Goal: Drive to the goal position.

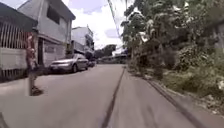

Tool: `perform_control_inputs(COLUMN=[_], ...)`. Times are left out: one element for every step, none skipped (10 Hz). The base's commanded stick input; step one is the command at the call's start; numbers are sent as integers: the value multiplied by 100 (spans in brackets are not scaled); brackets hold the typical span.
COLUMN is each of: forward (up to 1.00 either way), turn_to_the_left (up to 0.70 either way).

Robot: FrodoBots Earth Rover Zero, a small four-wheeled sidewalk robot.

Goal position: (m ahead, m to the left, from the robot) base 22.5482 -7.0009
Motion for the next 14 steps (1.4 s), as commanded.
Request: perform_control_inputs(forward=[100, 100, 100, 100, 100, 100, 100, 100, 100, 100, 100, 100, 100, 100], turn_to_the_left=[0, 0, 0, 0, 0, 0, 0, 0, 0, 0, 0, 0, 0, 0])
